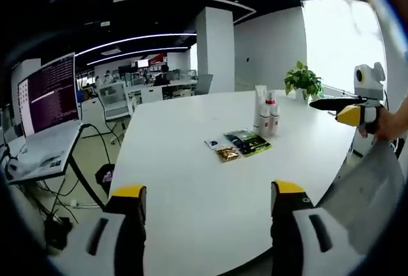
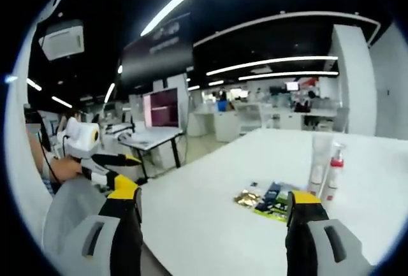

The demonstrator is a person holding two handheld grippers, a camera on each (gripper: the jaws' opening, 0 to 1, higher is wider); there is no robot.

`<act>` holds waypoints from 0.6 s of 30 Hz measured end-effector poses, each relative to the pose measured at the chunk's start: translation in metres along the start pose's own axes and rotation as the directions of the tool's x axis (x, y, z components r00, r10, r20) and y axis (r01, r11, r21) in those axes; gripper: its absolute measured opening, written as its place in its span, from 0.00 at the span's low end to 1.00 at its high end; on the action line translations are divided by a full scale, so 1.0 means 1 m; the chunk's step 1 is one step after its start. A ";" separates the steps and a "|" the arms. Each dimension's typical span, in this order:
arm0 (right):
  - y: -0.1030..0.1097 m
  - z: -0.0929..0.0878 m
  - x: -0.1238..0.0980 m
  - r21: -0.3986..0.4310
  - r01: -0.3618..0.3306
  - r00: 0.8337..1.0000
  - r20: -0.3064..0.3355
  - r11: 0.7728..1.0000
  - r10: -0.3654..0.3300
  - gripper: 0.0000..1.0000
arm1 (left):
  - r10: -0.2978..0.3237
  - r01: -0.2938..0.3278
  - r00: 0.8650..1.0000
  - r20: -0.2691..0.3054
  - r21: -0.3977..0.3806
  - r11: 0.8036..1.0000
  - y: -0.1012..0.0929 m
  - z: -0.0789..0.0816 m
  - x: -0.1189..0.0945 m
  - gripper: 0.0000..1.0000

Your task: Arrange the skincare products in the storage area until every visible bottle or jar stands upright without overlapping.

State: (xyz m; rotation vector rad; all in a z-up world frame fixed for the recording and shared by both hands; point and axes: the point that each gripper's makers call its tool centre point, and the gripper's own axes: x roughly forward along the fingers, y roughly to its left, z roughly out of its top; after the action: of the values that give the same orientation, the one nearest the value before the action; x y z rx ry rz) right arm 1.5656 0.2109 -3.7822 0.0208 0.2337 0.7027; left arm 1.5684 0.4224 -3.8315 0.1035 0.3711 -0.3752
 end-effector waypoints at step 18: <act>-0.023 -0.010 -0.007 0.028 0.115 0.993 -0.020 0.993 -0.115 0.91 | -0.019 0.019 0.999 0.043 0.000 1.000 -0.007 0.006 0.002 0.85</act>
State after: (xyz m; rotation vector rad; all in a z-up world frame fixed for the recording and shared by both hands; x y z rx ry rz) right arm 1.5729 0.1878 -3.7932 0.0283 0.2605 0.5849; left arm 1.5694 0.4147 -3.8272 0.0914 0.3298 -0.3957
